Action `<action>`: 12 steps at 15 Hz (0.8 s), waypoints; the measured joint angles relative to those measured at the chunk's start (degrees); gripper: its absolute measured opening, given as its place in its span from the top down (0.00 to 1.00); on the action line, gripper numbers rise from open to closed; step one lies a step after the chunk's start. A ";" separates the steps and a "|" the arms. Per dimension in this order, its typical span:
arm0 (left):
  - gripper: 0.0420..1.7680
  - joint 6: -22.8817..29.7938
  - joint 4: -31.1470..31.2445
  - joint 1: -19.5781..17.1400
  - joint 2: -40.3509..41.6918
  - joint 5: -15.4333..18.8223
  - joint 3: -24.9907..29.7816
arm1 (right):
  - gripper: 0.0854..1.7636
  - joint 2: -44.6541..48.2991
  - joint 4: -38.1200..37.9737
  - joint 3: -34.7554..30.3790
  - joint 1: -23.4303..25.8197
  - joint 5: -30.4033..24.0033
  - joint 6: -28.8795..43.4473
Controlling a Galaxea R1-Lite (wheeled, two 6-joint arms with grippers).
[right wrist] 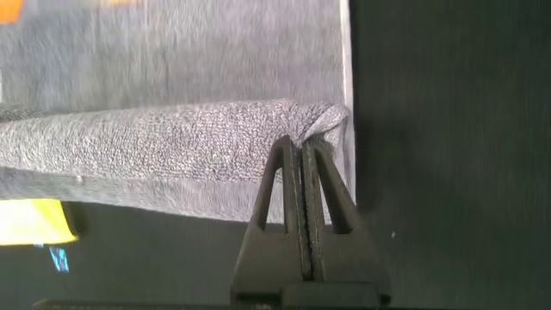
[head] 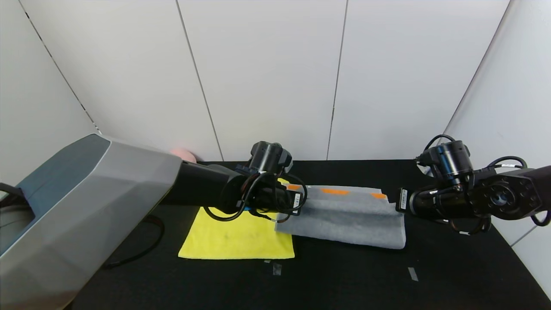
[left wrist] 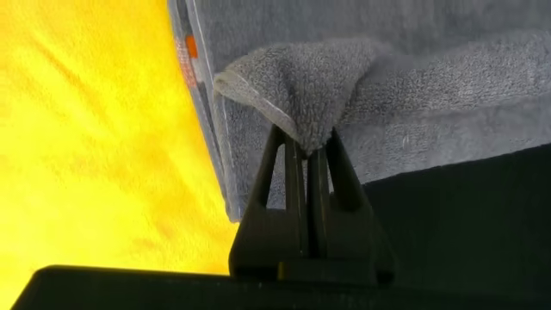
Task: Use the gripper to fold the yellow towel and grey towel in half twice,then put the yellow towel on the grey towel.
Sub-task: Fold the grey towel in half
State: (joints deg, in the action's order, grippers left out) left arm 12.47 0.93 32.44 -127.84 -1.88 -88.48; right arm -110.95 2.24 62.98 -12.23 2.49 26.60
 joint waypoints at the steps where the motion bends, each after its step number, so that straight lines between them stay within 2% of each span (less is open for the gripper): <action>1: 0.95 -0.02 0.02 -0.22 -0.24 -0.01 -0.29 | 0.98 -0.41 0.73 0.39 0.11 -0.02 0.02; 8: 0.95 -1.17 -0.02 -0.52 -0.96 0.62 -1.01 | 0.98 -2.80 2.07 1.88 0.16 -0.02 -0.60; 12: 0.59 -2.16 -0.13 -0.55 -1.12 0.71 -1.27 | 0.61 -3.16 2.11 2.01 0.24 0.22 -1.01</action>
State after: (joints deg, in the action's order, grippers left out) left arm 10.31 0.79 31.89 -128.96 -1.17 -89.75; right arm -114.10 4.35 64.99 -11.98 2.71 25.59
